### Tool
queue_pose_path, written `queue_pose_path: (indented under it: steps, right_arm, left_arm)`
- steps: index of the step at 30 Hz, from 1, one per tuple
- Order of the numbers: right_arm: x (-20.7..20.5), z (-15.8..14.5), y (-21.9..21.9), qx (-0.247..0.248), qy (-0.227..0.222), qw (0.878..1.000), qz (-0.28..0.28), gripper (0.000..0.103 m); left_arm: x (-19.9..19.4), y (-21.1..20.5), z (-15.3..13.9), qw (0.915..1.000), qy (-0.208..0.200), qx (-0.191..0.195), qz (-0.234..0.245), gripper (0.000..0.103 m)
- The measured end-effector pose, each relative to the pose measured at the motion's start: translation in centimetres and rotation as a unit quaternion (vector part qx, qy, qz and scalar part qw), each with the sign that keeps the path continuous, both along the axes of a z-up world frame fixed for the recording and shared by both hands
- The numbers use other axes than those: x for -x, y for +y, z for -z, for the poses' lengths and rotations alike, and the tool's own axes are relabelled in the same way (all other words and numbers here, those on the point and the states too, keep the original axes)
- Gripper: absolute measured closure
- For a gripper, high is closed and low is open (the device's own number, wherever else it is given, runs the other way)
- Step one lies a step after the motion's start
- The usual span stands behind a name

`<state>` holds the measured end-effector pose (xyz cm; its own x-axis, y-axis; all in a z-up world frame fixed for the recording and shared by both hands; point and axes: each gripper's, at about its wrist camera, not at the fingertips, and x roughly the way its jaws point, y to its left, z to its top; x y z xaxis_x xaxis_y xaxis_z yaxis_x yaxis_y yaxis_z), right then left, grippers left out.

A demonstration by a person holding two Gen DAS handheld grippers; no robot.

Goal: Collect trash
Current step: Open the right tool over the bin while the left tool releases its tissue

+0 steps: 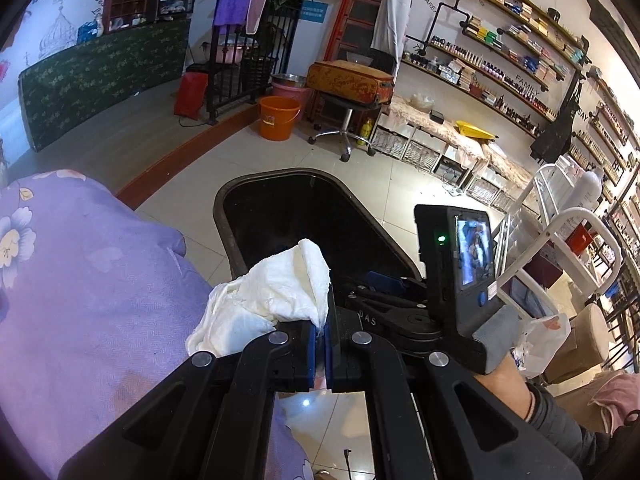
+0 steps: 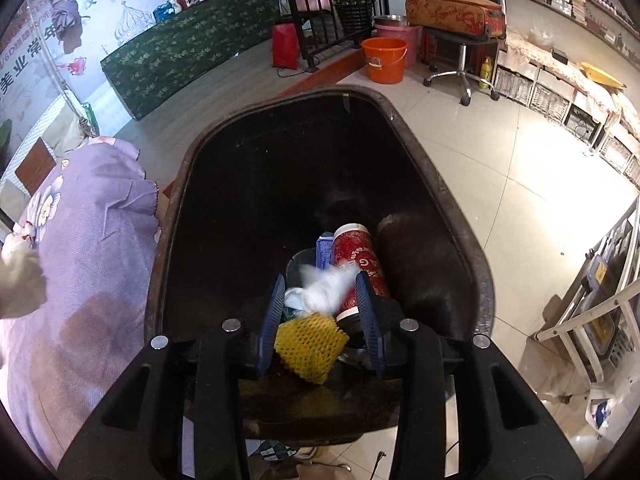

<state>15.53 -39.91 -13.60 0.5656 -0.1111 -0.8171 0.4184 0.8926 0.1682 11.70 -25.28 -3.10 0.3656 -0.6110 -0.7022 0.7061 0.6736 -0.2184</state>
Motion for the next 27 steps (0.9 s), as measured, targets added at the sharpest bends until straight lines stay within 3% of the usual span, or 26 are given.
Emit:
queue_pose_path:
  steps: [8,13,27]
  right_arm:
    - [2.4,-2.5,-0.8,0.005,-0.028,0.999,0.019,0.064]
    - [3.7,-3.8,-2.0,0.009,-0.04,0.998,0.039,0.058]
    - [5.4,-4.9,-4.0,0.007,-0.049,0.996,0.079,0.055]
  left_arm:
    - [-0.6,-2.6,0.8,0.9995,0.004,-0.026,0.019,0.1]
    - [-1.2,-4.1,1.5,0.9988,0.01,-0.038,0.03,0.1]
    - [-2.4,-7.7,3.9,0.9936,0.06,-0.067,0.069,0.1]
